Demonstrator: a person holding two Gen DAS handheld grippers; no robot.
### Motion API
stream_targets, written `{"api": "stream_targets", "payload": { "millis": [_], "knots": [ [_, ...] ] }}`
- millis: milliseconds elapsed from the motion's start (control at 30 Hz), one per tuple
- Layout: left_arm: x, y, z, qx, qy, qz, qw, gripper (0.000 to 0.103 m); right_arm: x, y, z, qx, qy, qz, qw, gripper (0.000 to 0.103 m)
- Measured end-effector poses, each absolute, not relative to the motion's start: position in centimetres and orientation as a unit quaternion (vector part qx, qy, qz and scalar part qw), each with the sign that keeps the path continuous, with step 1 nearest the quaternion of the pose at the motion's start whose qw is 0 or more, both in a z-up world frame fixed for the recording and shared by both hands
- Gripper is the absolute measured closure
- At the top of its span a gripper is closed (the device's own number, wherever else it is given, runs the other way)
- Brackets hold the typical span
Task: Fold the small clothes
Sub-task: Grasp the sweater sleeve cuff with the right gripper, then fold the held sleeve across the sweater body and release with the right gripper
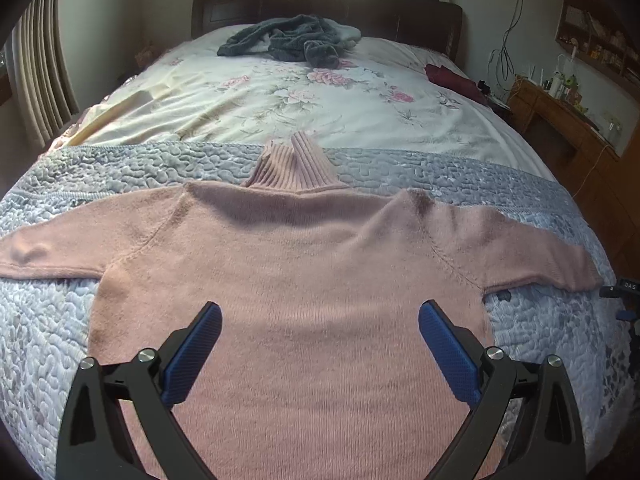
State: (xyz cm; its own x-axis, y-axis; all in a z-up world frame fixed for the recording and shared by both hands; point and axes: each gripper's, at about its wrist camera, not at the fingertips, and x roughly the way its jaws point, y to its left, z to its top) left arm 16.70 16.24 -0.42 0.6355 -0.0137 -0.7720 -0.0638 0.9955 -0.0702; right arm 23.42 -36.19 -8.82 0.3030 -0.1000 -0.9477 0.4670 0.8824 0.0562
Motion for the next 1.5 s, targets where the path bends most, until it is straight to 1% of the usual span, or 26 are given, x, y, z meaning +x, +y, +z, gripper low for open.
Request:
{"api": "stream_targets", "payload": {
  "millis": [100, 200, 267, 333, 367, 400, 433, 467, 500, 533, 567, 600, 633, 800, 1000, 1067, 1167, 1300, 1400, 1500],
  "knots": [
    [19.8, 14.8, -1.1, -0.035, 0.426, 0.017, 0.904, 0.004, 25.9, -40.7, -10.8, 0.209, 0.568, -0.192, 0.773, 0.004],
    [22.2, 13.3, -1.9, -0.015, 0.425, 0.017, 0.905, 0.004, 27.3, -42.7, -12.1, 0.24, 0.562, -0.192, 0.768, 0.006],
    [23.4, 12.5, -2.4, -0.005, 0.422, 0.015, 0.906, 0.004, 28.2, -43.6, -12.9, 0.263, 0.562, -0.181, 0.763, 0.01],
    [24.2, 12.1, -2.8, 0.001, 0.421, 0.017, 0.907, 0.004, 28.8, -44.4, -13.5, 0.277, 0.559, -0.181, 0.76, 0.018],
    [24.4, 12.0, -3.0, 0.001, 0.422, 0.018, 0.906, 0.004, 29.1, -44.6, -13.7, 0.283, 0.559, -0.182, 0.758, 0.018],
    [24.7, 11.9, -3.3, 0.001, 0.424, 0.02, 0.906, 0.004, 29.4, -44.8, -13.8, 0.287, 0.556, -0.184, 0.758, 0.02],
    [24.8, 11.9, -3.5, -0.001, 0.426, 0.021, 0.904, 0.004, 29.5, -45.0, -13.8, 0.289, 0.549, -0.187, 0.762, 0.03],
    [24.9, 11.9, -3.7, -0.003, 0.429, 0.022, 0.903, 0.004, 29.5, -45.2, -13.6, 0.288, 0.546, -0.191, 0.764, 0.033],
    [25.0, 11.9, -3.9, -0.003, 0.432, 0.023, 0.902, 0.004, 29.5, -45.3, -13.5, 0.286, 0.544, -0.194, 0.765, 0.044],
    [25.0, 11.9, -4.1, -0.002, 0.435, 0.024, 0.9, 0.004, 29.5, -45.3, -13.3, 0.286, 0.54, -0.186, 0.769, 0.065],
    [25.0, 11.9, -4.3, 0.0, 0.436, 0.024, 0.9, 0.004, 29.4, -45.4, -13.2, 0.295, 0.54, -0.169, 0.77, 0.075],
    [24.9, 11.9, -4.4, 0.001, 0.437, 0.025, 0.899, 0.004, 29.4, -45.4, -13.2, 0.307, 0.54, -0.154, 0.769, 0.091],
    [24.8, 11.9, -4.5, 0.003, 0.438, 0.025, 0.898, 0.004, 29.2, -45.4, -12.9, 0.313, 0.539, -0.142, 0.769, 0.095],
    [23.9, 12.3, -4.2, 0.014, 0.438, 0.022, 0.898, 0.004, 28.5, -45.1, -9.8, 0.293, 0.506, -0.123, 0.802, 0.096],
    [23.7, 12.9, -4.4, 0.014, 0.447, 0.02, 0.894, 0.004, 26.6, -45.9, -12.0, 0.287, 0.539, -0.165, 0.774, 0.096],
    [23.5, 13.3, -4.5, 0.007, 0.45, 0.015, 0.893, 0.004, 26.3, -45.2, -11.8, 0.281, 0.528, -0.167, 0.783, 0.096],
    [22.9, 14.3, -4.2, 0.003, 0.447, 0.012, 0.895, 0.004, 26.2, -43.6, -10.1, 0.266, 0.502, -0.159, 0.808, 0.096],
    [22.4, 16.3, -4.4, -0.008, 0.455, 0.015, 0.89, 0.004, 26.4, -39.5, -6.7, 0.265, 0.473, -0.096, 0.835, 0.096],
    [22.1, 17.7, -4.5, -0.02, 0.462, 0.021, 0.887, 0.004, 27.9, -34.2, -5.1, 0.225, 0.475, -0.046, 0.849, 0.096],
    [21.8, 18.8, -4.5, -0.024, 0.465, 0.021, 0.885, 0.004, 29.1, -28.4, -4.7, 0.195, 0.484, 0.006, 0.853, 0.096]
  ]
}}
